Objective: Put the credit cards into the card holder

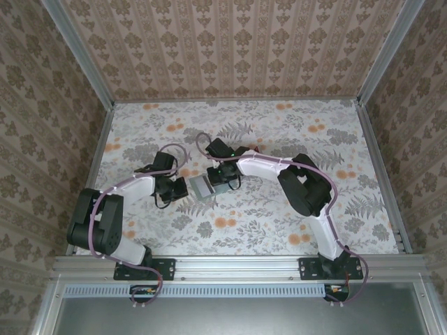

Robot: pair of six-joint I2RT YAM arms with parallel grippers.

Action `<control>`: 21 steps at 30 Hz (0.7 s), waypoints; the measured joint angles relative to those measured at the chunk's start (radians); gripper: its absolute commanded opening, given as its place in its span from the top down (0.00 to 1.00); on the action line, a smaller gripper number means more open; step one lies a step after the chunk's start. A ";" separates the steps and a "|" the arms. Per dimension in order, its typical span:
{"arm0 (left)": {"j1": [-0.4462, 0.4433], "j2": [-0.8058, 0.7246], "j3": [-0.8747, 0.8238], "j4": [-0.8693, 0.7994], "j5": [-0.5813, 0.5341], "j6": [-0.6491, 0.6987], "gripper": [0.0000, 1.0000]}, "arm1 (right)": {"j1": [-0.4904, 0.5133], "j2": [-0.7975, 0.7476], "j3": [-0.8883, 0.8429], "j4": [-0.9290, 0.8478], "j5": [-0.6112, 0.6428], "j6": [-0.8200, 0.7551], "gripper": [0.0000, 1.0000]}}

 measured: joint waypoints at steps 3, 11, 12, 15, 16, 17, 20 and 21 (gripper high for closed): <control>0.000 -0.015 0.001 -0.010 0.000 0.000 0.91 | 0.000 0.000 0.000 -0.001 0.005 -0.001 0.87; 0.000 -0.065 0.084 -0.079 -0.013 0.003 0.89 | -0.031 -0.024 -0.020 -0.010 0.044 -0.023 0.87; 0.000 -0.064 0.100 -0.083 -0.013 0.008 0.89 | -0.042 -0.043 -0.038 -0.011 0.045 -0.023 0.87; 0.000 -0.045 0.161 -0.097 -0.013 0.020 0.88 | -0.063 -0.093 -0.064 -0.012 0.044 -0.023 0.86; 0.000 -0.027 0.187 -0.097 -0.012 0.024 0.88 | -0.068 -0.107 -0.065 -0.011 0.040 -0.022 0.86; 0.000 -0.010 0.209 -0.098 -0.012 0.028 0.87 | -0.070 -0.122 -0.068 -0.008 0.037 -0.022 0.86; 0.000 0.071 0.290 -0.090 -0.004 0.045 0.87 | -0.060 -0.179 -0.106 0.017 0.016 -0.021 0.86; 0.000 0.102 0.316 -0.089 -0.002 0.051 0.87 | -0.053 -0.196 -0.122 0.022 0.011 -0.018 0.86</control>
